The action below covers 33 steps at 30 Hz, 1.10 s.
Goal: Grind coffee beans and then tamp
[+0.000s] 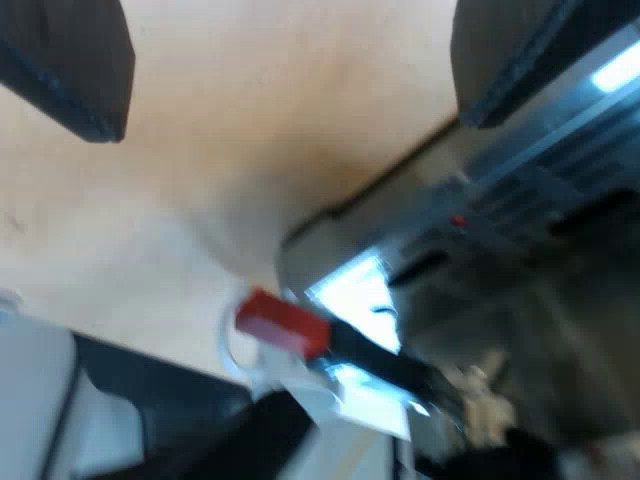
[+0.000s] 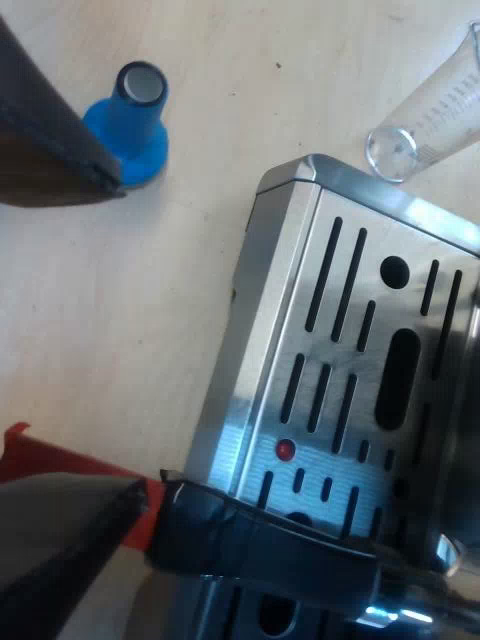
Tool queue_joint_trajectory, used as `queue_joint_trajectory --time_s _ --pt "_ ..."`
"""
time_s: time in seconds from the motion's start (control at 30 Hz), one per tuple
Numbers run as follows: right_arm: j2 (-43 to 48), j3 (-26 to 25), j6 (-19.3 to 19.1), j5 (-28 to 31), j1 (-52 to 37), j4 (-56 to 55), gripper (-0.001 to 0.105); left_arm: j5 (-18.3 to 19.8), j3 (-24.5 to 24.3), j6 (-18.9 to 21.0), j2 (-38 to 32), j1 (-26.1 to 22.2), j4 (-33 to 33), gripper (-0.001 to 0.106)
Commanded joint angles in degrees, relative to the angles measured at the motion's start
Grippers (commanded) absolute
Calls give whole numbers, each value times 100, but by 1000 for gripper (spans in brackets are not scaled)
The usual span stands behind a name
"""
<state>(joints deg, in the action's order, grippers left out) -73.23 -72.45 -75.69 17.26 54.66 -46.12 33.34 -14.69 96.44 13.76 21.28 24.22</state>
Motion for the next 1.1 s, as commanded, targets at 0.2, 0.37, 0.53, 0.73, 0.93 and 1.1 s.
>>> queue_joint_trajectory --time_s 0.2,0.37,0.53,0.73,0.93,1.1 --pt "-246 -297 269 -341 -513 -701 59 654 -29 -204 1158 8 -746 67" --pt "-243 -297 394 -341 -535 -889 59 964 -29 -204 1699 8 -1098 67" --pt "-438 -297 394 -437 -535 -971 59 1147 -29 -204 1975 8 -1255 67" --pt "-728 -297 520 -441 -535 -960 59 1145 -29 -204 1985 8 -1254 67" --pt "-1066 -297 566 -441 -535 -945 59 1145 -29 -194 1985 8 -1226 67" --pt "-1251 -297 664 -418 -592 -834 57 1145 -29 -194 1985 8 -1202 67"
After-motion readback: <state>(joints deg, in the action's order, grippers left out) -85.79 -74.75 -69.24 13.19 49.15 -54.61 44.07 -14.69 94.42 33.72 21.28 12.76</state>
